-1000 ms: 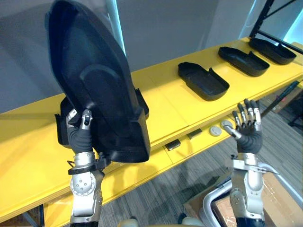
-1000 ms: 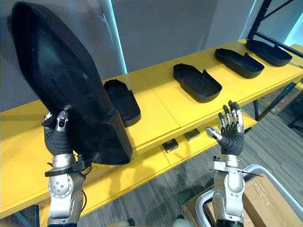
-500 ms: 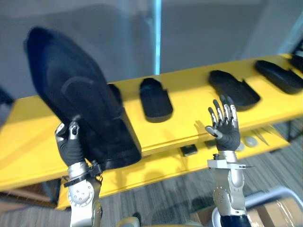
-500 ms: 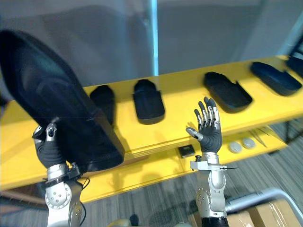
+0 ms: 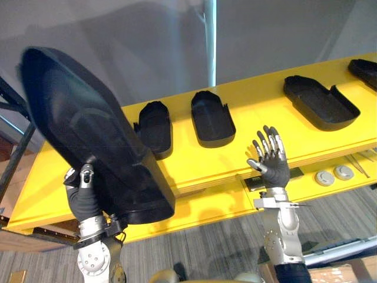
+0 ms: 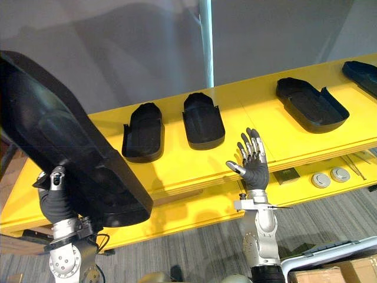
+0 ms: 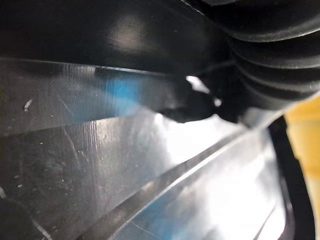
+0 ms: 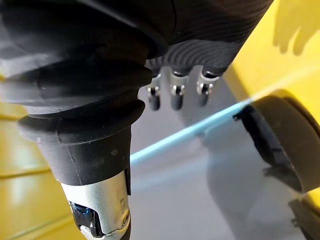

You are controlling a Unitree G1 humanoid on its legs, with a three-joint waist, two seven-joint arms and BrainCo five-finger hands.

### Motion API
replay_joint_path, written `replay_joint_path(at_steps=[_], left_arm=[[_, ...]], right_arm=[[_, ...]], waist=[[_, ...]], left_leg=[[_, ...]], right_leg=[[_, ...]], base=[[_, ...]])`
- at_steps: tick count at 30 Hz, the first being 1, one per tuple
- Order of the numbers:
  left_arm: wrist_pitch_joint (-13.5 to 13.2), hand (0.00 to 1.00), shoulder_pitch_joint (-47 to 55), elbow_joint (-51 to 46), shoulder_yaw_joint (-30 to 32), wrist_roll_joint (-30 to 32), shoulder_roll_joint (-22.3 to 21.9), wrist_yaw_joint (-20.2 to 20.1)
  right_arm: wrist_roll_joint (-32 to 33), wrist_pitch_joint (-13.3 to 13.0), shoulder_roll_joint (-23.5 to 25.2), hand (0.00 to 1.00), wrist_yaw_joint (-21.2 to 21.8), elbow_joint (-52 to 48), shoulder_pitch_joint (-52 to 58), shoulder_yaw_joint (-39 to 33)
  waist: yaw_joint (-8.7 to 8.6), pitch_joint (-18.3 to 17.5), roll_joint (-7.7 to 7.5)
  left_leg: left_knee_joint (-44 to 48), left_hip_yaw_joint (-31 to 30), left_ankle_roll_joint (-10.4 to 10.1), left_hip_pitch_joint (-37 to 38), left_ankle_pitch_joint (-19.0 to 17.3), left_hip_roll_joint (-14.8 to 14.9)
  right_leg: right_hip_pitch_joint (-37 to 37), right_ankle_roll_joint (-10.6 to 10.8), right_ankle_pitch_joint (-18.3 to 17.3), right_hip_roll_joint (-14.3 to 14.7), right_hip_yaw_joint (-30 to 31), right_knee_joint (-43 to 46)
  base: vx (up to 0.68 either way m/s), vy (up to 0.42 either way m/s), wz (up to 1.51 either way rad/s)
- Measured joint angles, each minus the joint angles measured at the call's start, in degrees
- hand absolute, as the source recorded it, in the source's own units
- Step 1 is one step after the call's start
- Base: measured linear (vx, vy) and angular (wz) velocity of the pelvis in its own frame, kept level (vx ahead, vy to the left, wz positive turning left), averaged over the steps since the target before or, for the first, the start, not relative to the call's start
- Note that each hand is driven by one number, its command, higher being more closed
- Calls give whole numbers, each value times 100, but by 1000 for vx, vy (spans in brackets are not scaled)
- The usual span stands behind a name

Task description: Walk over and take plastic housings, then place them on the shelf

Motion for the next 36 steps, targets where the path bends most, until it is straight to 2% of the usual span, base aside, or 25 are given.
replay_joint_path(at_steps=[2,3,4,5,6,7,8,9,10,12,14,16,19,23,24,26,27,28,29,30,31,32,33,36], left_arm=[[21,100,-192,31,-80,73,226,-174],[89,100,-320,30,-68,103,413,-287],[126,100,-377,30,-29,45,521,-363],[160,100,-412,32,-9,3,574,-400],[303,100,-560,83,-32,-7,639,-419],[339,100,-657,119,-48,-8,653,-414],[370,100,-781,162,-94,-10,651,-382],[374,100,-788,163,-116,-5,601,-362],[374,100,-767,189,-245,6,495,-248],[373,100,-697,242,-356,33,443,-205],[306,100,-629,243,-332,-40,379,-219],[203,100,-578,242,-314,-59,314,-246],[203,100,-528,224,-317,-58,312,-298],[223,100,-481,222,-326,-57,301,-325],[240,100,-384,221,-371,-57,276,-286],[245,100,-298,221,-369,-56,246,-256],[247,100,-265,243,-371,-57,240,-255],[248,100,-253,263,-366,-62,224,-258],[248,100,-249,266,-359,-62,206,-258],[249,100,-235,271,-339,-58,120,-259],[234,100,-270,267,-340,-59,48,-257],[216,100,-287,273,-339,-52,44,-248],[198,100,-270,314,-334,5,17,-199],[165,100,-261,376,-264,51,6,15]], right_arm=[[-19,-90,150,0,-177,1,39,6],[-13,-130,275,0,-261,-7,81,29],[-13,-130,332,0,-261,-27,87,70],[-37,-128,373,0,-261,-37,87,112],[-256,-108,434,0,-321,-169,208,215],[-314,-101,440,0,-367,-290,278,264],[-455,-35,443,0,-388,-482,338,305],[-475,-7,438,0,-386,-545,350,303],[-495,20,396,0,-368,-645,354,273],[-507,106,304,0,-377,-628,382,97],[-505,98,184,0,-368,-628,425,13],[-503,75,142,0,-370,-632,428,-75],[-501,74,127,0,-366,-644,445,-150],[-464,69,161,0,-241,-715,529,-198],[-443,69,179,0,-219,-700,593,-205],[-442,60,211,0,-211,-698,596,-205],[-431,3,211,0,-193,-684,609,-220],[-432,-73,203,0,-162,-637,616,-216],[-433,-104,185,0,-130,-624,613,-218],[-447,-194,153,0,-127,-609,608,-220],[-450,-249,153,0,-125,-613,554,-229],[-447,-254,142,0,-126,-613,508,-216],[-437,-274,69,0,-129,-607,379,-212],[-435,-297,-59,0,-128,-587,85,-191]], waist=[[5,-2,0],[17,-30,41],[7,-31,42],[11,-20,23],[-50,-15,-1],[-104,-21,-49],[-164,-7,-169],[-149,-37,-239],[-133,-31,-265],[-142,59,-114],[-122,64,-78],[-126,68,-85],[-136,66,-88],[-144,86,-131],[-146,120,-143],[-141,169,-114],[-150,263,-132],[-130,330,-162],[-110,368,-148],[-43,428,-157],[-7,446,-171],[1,458,-131],[1,446,-95],[0,427,-67]], left_leg=[[-253,27,76,115,30,-68],[-429,86,165,121,90,-60],[-495,88,207,105,111,-43],[-521,81,234,99,116,-27],[-519,-148,346,5,178,9],[-515,-254,378,-51,212,8],[-518,-433,341,-154,301,-47],[-519,-459,321,-212,329,-102],[-517,-528,317,-282,371,-171],[-563,-696,287,-231,410,-162],[-657,-738,274,-92,440,-149],[-727,-766,237,13,465,-136],[-853,-737,174,131,520,-81],[-821,-666,194,94,476,-109],[-213,-654,210,-145,141,-86],[482,-653,183,-388,-158,-10],[1219,-575,198,-624,-270,44],[1923,-452,198,-908,-267,113],[2137,-394,188,-1008,-259,163],[2115,-361,93,-965,-196,139],[2148,-335,272,-970,-334,203],[2229,-354,327,-979,-408,329],[2174,-622,284,-883,-431,728],[2121,-1315,121,-765,-306,982]], right_leg=[[2,-139,240,-23,24,-33],[-138,-400,430,58,4,7],[-217,-526,515,125,23,-5],[-238,-530,512,183,79,-5],[-197,-561,144,577,455,-107],[-148,-598,11,803,621,-242],[-11,-700,-113,1132,705,-602],[32,-741,-127,1174,657,-746],[82,-674,-93,1127,655,-867],[137,-698,-119,1144,644,-761],[200,-704,-206,1153,643,-644],[238,-738,-317,1155,647,-496],[250,-812,-398,1171,674,-409],[216,-630,-577,1140,759,-372],[233,-586,-685,1125,768,-239],[291,-594,-750,1118,749,-136],[419,-593,-844,1132,649,-58],[505,-616,-881,1088,554,14],[558,-617,-883,1086,515,25],[644,-619,-882,1027,495,13],[640,-587,-858,935,421,3],[645,-586,-857,936,418,27],[575,-586,-858,823,560,164],[284,-538,-859,563,1031,344]], base=[[-23,149,2],[-25,135,-5],[-26,130,-9],[32,59,18],[42,10,44],[64,-93,82],[28,-100,63],[40,-98,57],[40,-13,43],[59,-14,43],[34,-34,16],[13,-51,10],[-20,-42,-3],[-57,-50,-8],[-44,-43,0],[-26,-8,8],[-20,-4,36],[-20,-5,42],[-17,8,30],[-1,65,14],[5,67,9],[23,139,-8],[24,142,-25],[2,225,-52]])
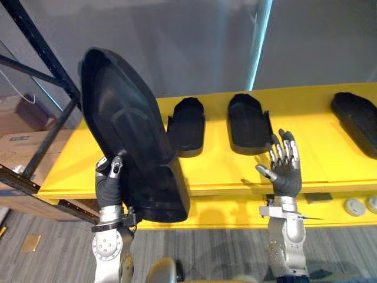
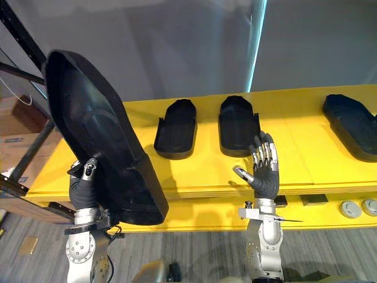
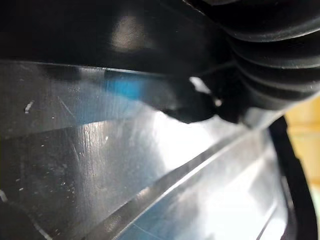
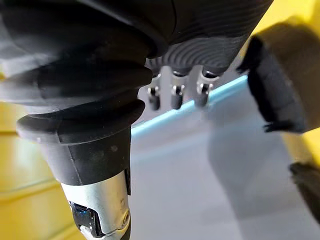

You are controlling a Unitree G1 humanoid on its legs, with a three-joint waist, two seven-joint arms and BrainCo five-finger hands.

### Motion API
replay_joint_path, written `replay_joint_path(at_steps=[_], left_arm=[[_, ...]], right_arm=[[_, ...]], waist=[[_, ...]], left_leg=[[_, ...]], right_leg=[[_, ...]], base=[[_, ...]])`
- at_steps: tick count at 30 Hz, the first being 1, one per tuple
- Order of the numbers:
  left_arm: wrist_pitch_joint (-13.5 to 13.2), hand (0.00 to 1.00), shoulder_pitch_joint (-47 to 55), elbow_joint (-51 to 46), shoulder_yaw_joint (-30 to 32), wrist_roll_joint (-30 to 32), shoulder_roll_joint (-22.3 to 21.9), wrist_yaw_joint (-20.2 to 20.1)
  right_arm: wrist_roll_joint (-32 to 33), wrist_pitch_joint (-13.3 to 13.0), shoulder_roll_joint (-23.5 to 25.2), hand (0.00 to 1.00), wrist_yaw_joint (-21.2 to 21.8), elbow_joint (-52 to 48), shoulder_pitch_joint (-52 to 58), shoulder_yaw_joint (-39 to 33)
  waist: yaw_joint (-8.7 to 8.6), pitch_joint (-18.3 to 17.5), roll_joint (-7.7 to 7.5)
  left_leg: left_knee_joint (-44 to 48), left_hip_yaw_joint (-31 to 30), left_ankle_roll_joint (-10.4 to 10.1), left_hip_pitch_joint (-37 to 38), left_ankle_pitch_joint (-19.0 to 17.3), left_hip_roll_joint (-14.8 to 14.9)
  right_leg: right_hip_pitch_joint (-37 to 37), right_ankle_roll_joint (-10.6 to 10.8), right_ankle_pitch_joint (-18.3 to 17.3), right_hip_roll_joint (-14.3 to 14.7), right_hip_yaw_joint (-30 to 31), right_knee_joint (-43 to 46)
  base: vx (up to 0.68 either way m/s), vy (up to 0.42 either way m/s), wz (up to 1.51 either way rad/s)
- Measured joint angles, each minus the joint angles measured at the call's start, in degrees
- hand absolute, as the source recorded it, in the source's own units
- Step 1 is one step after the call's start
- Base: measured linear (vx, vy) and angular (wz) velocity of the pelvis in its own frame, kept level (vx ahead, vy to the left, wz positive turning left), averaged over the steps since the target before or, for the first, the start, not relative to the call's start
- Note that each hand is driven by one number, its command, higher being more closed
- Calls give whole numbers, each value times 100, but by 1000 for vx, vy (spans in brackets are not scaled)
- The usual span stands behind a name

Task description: Walk over and take plastic housings, then place them on the shelf

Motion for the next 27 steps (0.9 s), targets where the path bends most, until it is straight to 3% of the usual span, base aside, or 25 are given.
replay_joint_path(at_steps=[1,2,3,4,6,7,8,11,13,14,17,18,21,23,27], left_arm=[[-37,100,1,3,32,27,2,77],[-126,100,-35,15,94,161,11,272],[-128,100,-66,15,127,249,32,340],[-148,100,-201,22,263,370,203,420],[-147,100,-407,108,349,418,494,438],[-133,100,-562,164,388,477,705,441],[-133,100,-611,163,413,494,800,440],[-28,100,-806,85,559,642,1089,449],[153,100,-957,13,665,638,1149,450],[256,100,-1019,-12,712,629,1088,459],[599,100,-937,-188,892,640,953,500],[743,100,-814,-325,960,641,949,499],[847,100,-570,-372,1094,678,745,490],[1007,100,-444,-368,1177,754,565,518],[1332,100,-495,-196,1497,1291,678,585]], right_arm=[[5,-6,-29,0,-1,4,-56,2],[52,-24,-104,0,-5,13,-98,-2],[84,-22,-120,0,-10,27,-83,-3],[106,-17,-13,0,-38,50,-54,-5],[103,-15,159,0,-120,123,-49,-5],[93,-16,233,0,-152,135,-54,7],[90,-18,260,0,-163,133,-55,50],[-25,-31,320,0,-329,125,-83,270],[-93,-14,345,0,-472,18,-97,408],[-284,2,333,0,-547,-147,-120,408],[-690,3,321,0,-582,-275,-255,405],[-775,4,297,0,-571,-314,-271,403],[-688,58,69,0,-376,-546,-266,337],[-592,107,-143,0,-198,-814,-263,289],[-169,302,-165,0,65,-1258,-154,348]], waist=[[1,-29,47],[-43,-130,207],[-106,-142,214],[-183,-149,80],[-169,-181,-111],[-128,-192,-126],[-116,-193,-128],[18,-373,-105],[-37,-451,-198],[9,-507,-285],[36,-541,-333],[38,-528,-301],[35,-562,-179],[32,-659,3],[13,-697,52]], left_leg=[[-44,-84,-30,58,92,61],[-198,-86,-377,260,-24,70],[-246,32,-530,324,-258,66],[-423,278,-781,461,-597,-25],[-540,328,-833,492,-687,-178],[-594,324,-810,510,-675,-220],[-635,328,-776,531,-653,-227],[-1049,396,-470,570,-450,-273],[-1362,162,-401,462,-203,-322],[-1635,146,-392,470,-21,-442],[-1986,144,-415,475,265,-614],[-2109,145,-444,493,366,-601],[-2624,159,-548,694,682,-544],[-3032,244,-639,880,890,-363],[-3062,333,-691,892,921,-215]], right_leg=[[-66,108,-6,-36,120,14],[-157,456,-17,-135,312,51],[-151,469,-10,-184,339,46],[-142,592,70,-370,429,32],[-125,707,391,-519,446,-78],[-120,684,803,-505,452,-153],[-126,631,992,-494,448,-159],[-370,-12,1714,-396,229,-216],[-400,12,1134,52,311,-151],[-384,-131,901,143,53,-313],[-220,-150,891,62,-110,-815],[-219,-85,849,72,-190,-869],[-212,216,743,110,-251,-916],[-202,232,745,270,-262,-927],[-213,256,760,398,-239,-946]], base=[[-11,485,-72],[-6,459,-39],[-19,659,-17],[-16,387,9],[-47,359,14],[-65,350,14],[-70,314,9],[-85,264,6],[-70,57,44],[-62,-15,36],[-70,-7,18],[-74,-111,7],[-62,-128,1],[-57,-101,-6],[-55,-61,-9]])
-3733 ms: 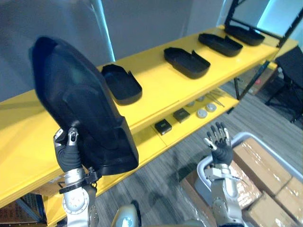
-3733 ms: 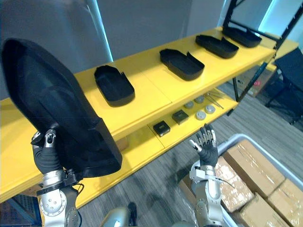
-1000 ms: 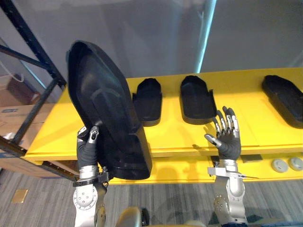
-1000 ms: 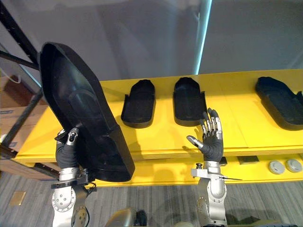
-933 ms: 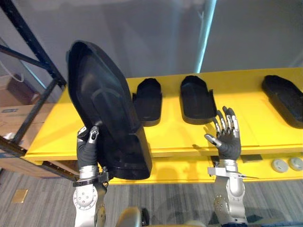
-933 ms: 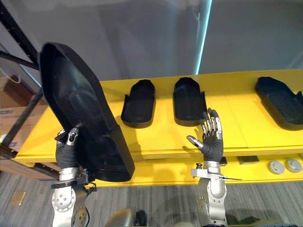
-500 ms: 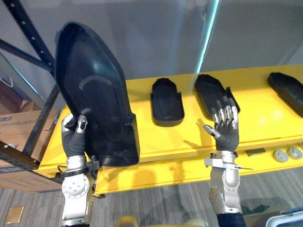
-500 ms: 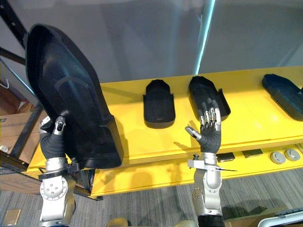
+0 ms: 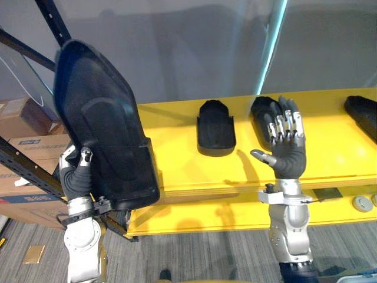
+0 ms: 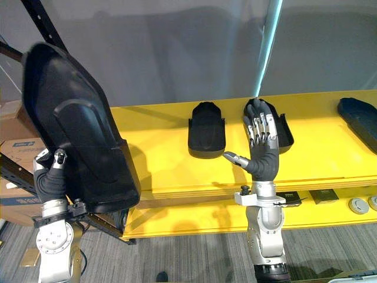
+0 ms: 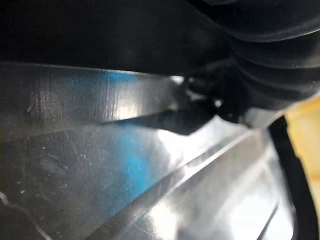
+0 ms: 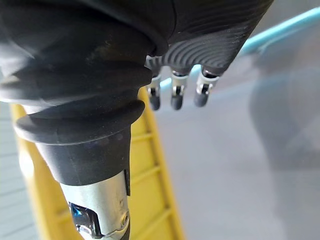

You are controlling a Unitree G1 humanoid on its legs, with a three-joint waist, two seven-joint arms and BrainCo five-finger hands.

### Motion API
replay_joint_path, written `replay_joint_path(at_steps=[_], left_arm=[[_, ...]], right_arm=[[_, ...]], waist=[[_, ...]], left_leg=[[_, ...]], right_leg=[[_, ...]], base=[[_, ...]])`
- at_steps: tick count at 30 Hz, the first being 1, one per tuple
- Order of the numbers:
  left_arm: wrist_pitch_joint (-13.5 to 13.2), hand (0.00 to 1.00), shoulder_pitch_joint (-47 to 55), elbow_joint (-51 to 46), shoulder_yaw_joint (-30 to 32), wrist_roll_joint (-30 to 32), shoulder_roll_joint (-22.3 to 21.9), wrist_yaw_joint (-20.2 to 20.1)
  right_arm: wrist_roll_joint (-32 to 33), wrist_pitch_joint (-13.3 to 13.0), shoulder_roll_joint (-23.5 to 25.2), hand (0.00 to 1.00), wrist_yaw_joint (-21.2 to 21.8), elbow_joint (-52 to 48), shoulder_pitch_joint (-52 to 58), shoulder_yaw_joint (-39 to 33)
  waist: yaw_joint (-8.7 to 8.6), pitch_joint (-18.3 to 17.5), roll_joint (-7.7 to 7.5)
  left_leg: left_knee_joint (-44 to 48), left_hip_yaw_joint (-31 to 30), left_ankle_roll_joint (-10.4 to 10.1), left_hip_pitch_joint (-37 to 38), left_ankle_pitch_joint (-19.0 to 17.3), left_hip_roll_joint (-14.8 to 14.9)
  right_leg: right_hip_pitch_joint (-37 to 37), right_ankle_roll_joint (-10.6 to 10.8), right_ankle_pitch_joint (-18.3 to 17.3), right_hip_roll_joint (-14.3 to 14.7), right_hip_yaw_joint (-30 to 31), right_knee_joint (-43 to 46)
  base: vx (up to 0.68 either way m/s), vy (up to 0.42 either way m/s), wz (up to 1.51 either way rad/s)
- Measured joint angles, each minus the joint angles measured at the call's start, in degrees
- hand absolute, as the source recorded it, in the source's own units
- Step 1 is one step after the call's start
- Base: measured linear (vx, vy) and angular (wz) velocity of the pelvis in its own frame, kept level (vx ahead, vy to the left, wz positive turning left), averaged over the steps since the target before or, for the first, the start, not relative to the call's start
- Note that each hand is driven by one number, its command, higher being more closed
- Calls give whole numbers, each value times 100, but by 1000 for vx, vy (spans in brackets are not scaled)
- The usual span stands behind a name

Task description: Walk over and take plastic housings, then place them on the shelf

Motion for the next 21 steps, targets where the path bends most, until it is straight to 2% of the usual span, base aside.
replay_joint_path(at_steps=[4,7,10,13,15,17,21], left_arm=[[185,100,-227,851,180,255,626,23],[381,100,-775,2244,355,279,1338,55],[427,100,-1259,3129,404,226,1782,123],[472,100,-1662,3664,391,220,2055,125],[494,100,-1930,4079,371,216,2221,126],[585,100,-2236,4524,327,38,2372,124],[603,100,-2557,5084,309,-297,2411,-9]], right_arm=[[-36,70,-19,0,81,0,125,152],[-371,69,-136,0,83,-1,148,375],[-522,90,-360,0,199,-64,150,494],[-514,123,-570,0,307,-224,143,512],[-514,173,-692,0,362,-243,129,527],[-505,324,-826,0,445,-246,124,530],[-468,449,-1024,0,574,-315,114,638]], waist=[[-7,-27,-48],[-4,-37,-77],[-16,-39,-80],[-45,-22,-48],[-155,-20,-31],[-209,17,29],[-329,124,197]], left_leg=[[-6,63,-8,-5,7,13],[-8,164,-15,-24,52,1],[-4,249,-21,-39,68,12],[-2,330,-14,-54,95,17],[18,331,-1,-98,127,18],[17,415,-3,-129,151,33],[18,502,14,-150,177,33]], right_leg=[[-48,24,17,8,21,-13],[-132,43,67,-4,116,-10],[-222,45,79,2,218,11],[-312,51,85,8,323,52],[-369,48,90,10,328,83],[-512,48,90,18,419,184],[-647,63,98,17,524,267]], base=[[-17,-8,-5],[6,11,-10],[-2,2,-13],[-17,0,-13],[-36,-4,-4],[-63,4,-19],[-54,2,-12]])
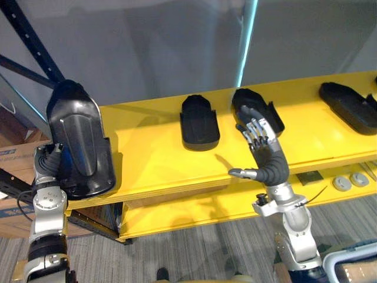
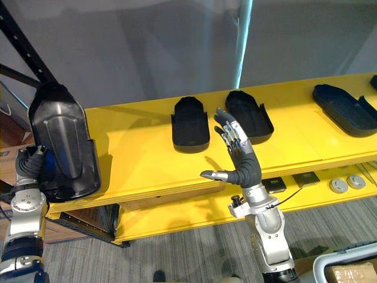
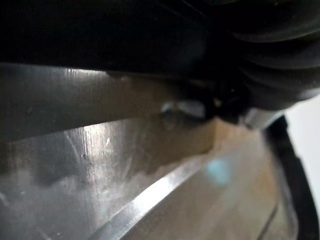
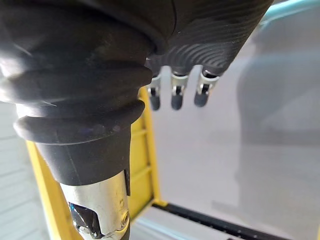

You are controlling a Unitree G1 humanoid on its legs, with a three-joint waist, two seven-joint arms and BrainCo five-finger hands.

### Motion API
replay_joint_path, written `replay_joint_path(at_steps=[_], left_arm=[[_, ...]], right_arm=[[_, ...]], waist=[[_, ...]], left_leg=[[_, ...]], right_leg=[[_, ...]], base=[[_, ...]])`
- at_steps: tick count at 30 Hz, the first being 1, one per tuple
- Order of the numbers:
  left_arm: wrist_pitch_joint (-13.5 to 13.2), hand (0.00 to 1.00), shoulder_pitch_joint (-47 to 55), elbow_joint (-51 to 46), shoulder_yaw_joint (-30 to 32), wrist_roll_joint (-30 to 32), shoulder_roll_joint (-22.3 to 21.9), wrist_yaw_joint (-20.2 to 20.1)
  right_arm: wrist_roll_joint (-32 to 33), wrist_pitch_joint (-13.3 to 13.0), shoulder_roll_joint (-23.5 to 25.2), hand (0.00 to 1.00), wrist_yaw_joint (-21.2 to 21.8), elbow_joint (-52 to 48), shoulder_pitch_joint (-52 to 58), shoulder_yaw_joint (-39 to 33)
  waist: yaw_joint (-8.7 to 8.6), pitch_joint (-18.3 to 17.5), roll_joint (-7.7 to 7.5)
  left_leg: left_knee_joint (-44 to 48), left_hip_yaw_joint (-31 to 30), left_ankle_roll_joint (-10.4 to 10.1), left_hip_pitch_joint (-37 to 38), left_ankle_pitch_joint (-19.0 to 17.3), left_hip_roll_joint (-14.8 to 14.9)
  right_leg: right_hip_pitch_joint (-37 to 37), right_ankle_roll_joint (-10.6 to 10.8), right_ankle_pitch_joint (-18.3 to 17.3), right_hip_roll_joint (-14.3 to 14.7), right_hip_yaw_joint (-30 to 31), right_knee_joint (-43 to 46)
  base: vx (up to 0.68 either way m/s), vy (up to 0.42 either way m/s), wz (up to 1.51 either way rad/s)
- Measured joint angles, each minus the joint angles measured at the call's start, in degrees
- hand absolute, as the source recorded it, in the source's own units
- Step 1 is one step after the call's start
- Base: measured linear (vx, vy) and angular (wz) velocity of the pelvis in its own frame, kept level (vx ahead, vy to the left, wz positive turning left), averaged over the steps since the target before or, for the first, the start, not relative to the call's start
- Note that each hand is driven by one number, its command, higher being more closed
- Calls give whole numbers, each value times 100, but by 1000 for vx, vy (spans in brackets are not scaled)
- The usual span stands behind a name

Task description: Walk over and take plastic housings, then place them on the shelf

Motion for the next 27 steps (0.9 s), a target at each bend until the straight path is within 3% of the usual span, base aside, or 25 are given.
replay_joint_path(at_steps=[5,7,15,17,22,27], left_arm=[[132,100,-486,483,-203,-495,153,-440],[250,100,-622,767,-341,-604,420,-572],[823,100,-1001,1641,-404,-684,740,-842],[926,100,-1025,1701,-400,-809,1032,-852],[939,100,-1060,1897,-391,-819,1187,-907],[927,100,-1223,1896,-392,-856,1346,-1165]], right_arm=[[208,69,-206,0,217,-82,-53,35],[243,146,-299,0,349,-126,-147,76],[480,552,-705,0,745,-356,-226,406],[482,683,-724,0,748,-363,-247,520],[537,774,-829,0,747,-477,-237,632],[632,773,-854,0,753,-583,-145,749]], waist=[[-26,140,148],[-136,248,121],[-209,800,109],[-275,972,89],[-295,1149,167],[-324,1393,135]], left_leg=[[2,130,27,-73,46,-9],[3,129,33,-52,50,-17],[7,296,63,-127,70,-161],[87,297,64,-182,71,-162],[133,420,63,-202,70,-143],[248,423,74,-307,48,-138]], right_leg=[[-264,13,-6,-15,163,201],[-314,11,-73,-26,194,348],[-873,57,-407,-163,468,1126],[-969,34,-482,-171,489,1278],[-1029,9,-542,-162,503,1369],[-1133,2,-595,-169,522,1472]], base=[[-46,2,-12],[-14,-3,-3],[-22,-5,-7],[0,0,0],[-2,-6,-1],[-32,-13,1]])
